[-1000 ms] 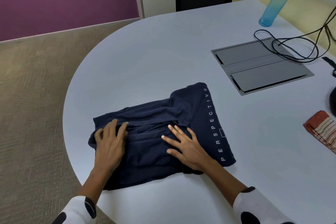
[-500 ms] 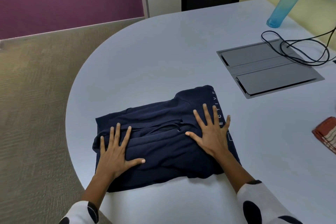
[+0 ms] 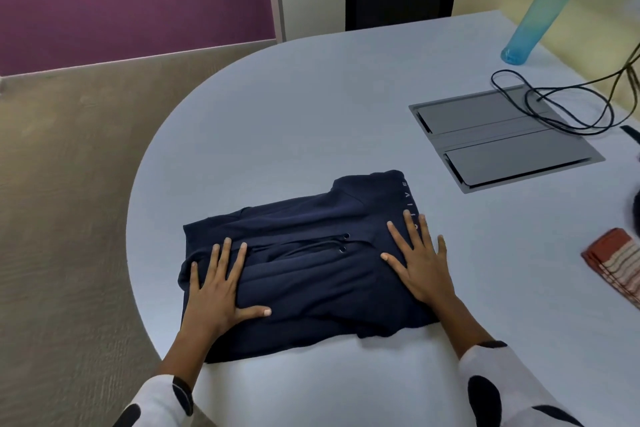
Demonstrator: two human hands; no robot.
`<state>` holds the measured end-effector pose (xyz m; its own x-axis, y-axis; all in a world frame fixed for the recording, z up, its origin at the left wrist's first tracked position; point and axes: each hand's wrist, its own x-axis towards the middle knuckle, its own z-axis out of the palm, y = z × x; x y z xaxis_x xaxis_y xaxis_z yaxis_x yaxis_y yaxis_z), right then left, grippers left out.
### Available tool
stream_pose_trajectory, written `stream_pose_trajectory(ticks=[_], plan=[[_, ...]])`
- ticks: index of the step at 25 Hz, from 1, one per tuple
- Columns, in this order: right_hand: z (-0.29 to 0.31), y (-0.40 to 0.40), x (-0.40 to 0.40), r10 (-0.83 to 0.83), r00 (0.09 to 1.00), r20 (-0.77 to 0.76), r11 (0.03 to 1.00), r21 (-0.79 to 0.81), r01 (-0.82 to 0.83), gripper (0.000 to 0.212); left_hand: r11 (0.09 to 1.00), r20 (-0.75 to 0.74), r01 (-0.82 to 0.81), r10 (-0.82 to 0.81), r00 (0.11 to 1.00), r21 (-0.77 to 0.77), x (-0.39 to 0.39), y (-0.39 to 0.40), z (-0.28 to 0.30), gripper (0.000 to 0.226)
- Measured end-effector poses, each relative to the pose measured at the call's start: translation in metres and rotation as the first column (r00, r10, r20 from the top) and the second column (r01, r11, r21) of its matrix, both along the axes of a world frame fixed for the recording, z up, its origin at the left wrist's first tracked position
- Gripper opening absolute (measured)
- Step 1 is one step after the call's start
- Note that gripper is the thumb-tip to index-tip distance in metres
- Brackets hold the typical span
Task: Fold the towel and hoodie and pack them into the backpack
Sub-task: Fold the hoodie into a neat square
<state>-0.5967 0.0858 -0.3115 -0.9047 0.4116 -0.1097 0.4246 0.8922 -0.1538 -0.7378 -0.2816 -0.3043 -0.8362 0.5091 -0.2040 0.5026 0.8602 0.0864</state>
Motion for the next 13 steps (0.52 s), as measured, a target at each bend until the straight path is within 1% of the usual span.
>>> stream_pose_trajectory(ticks=[3,5,6,8,9,10,11,12,13], plan=[[-0.002,-0.001,0.035,-0.164,0.986,0.014,0.984,-0.074,0.165,0.083,1.000,0.012,0.008,-0.008,1.000,-0.011,0.003,0.000,0.002,0.121],[-0.005,-0.005,0.049,-0.264,0.964,0.028,0.946,-0.185,0.265,0.092,0.999,0.023,0.017,-0.016,1.000,-0.029,0.006,0.002,0.006,0.119],[-0.007,-0.005,0.053,-0.317,0.948,0.008,0.922,-0.229,0.311,0.092,0.999,0.033,0.023,-0.022,0.999,-0.035,0.007,0.002,0.007,0.118],[-0.001,-0.006,0.057,-0.402,0.912,-0.078,0.886,-0.283,0.367,0.073,0.999,0.042,0.021,-0.019,0.999,-0.038,0.012,0.002,0.010,0.114],[0.006,-0.006,0.056,-0.452,0.885,-0.110,0.850,-0.355,0.390,0.063,0.999,0.031,0.020,-0.019,0.999,-0.032,0.014,0.001,0.011,0.111],[0.011,-0.005,0.056,-0.511,0.851,-0.121,0.780,-0.482,0.400,0.055,1.000,0.014,0.025,-0.025,1.000,-0.014,0.016,0.000,0.011,0.105],[0.019,-0.004,0.056,-0.570,0.818,-0.075,0.664,-0.629,0.405,0.049,0.999,-0.008,0.033,-0.033,0.999,0.011,0.018,-0.001,0.011,0.097],[0.026,-0.001,0.056,-0.607,0.795,-0.004,0.513,-0.766,0.388,0.050,0.998,-0.041,0.043,-0.041,0.998,0.041,0.019,-0.002,0.010,0.088],[0.034,0.002,0.056,-0.608,0.791,0.067,0.370,-0.858,0.357,0.056,0.996,-0.073,0.040,-0.034,0.997,0.074,0.022,-0.003,0.011,0.079]])
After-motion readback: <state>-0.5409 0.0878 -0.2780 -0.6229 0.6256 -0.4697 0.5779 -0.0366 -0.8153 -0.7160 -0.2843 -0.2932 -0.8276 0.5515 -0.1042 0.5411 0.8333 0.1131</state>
